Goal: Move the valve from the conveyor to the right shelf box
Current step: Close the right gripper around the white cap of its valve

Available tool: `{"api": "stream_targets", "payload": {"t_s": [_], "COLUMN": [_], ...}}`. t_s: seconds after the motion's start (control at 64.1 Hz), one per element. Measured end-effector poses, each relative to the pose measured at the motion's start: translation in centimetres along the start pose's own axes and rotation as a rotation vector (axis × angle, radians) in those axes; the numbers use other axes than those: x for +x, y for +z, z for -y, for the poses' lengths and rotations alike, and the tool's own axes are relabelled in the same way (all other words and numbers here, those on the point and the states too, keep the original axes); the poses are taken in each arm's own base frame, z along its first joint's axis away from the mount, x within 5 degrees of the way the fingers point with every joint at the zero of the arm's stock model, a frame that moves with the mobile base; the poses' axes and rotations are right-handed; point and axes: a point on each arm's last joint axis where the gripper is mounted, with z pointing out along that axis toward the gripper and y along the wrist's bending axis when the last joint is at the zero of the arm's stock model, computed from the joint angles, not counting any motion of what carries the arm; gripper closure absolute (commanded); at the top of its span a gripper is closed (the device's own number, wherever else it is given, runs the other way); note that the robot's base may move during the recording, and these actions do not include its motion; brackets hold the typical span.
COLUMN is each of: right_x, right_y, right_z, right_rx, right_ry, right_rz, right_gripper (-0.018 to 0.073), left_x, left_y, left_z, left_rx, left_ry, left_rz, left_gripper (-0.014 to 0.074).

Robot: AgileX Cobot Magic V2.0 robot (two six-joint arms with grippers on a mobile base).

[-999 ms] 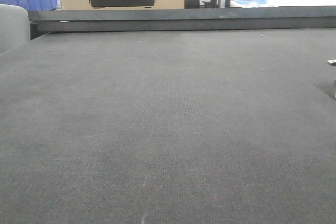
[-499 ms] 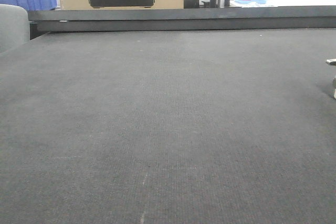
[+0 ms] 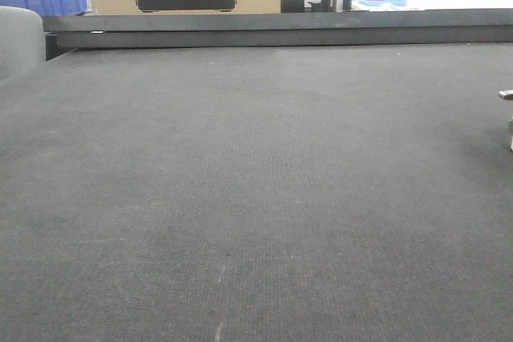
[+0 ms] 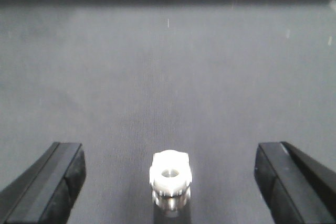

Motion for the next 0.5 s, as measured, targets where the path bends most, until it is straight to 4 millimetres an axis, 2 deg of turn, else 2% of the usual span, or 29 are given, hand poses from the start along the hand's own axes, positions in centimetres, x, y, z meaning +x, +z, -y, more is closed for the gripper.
{"api": "stream_targets", "payload": {"t_s": [0.156,0.281,0.39,0.499], "right_x": [-3.7,-5.7,-6.4,-6.0], "right_y": [1.3,3.0,4.6,6.2], "right_z": [-0.3,-0.2,0.0,0.2], "right_rx": [-0.008,-0.003,0.014,0.022], "right_ry": [-0.016,-0.038,-0.066,-0.087], "right_rz": [-0.169,-0.290,-0.330,-0.395], "right_gripper": [0.0001,0.0001,0.0001,0.0001], "left_x": [-2.0,-3.6,-4.6,-4.9], "left_y": [2.1,4.1,6.9,9.8], "left_z": [0.0,0.0,-0.1,-0.5], "left_rx": [-0.005,-0.009,-0.021,-0.053], "left_ry": [0.002,-0.020,-0.010,0.023], "left_rz": [-0.142,-0.298,-0.450,-0.581], "left_gripper": [0.0065,0.0065,0.0036,-0.0008]}}
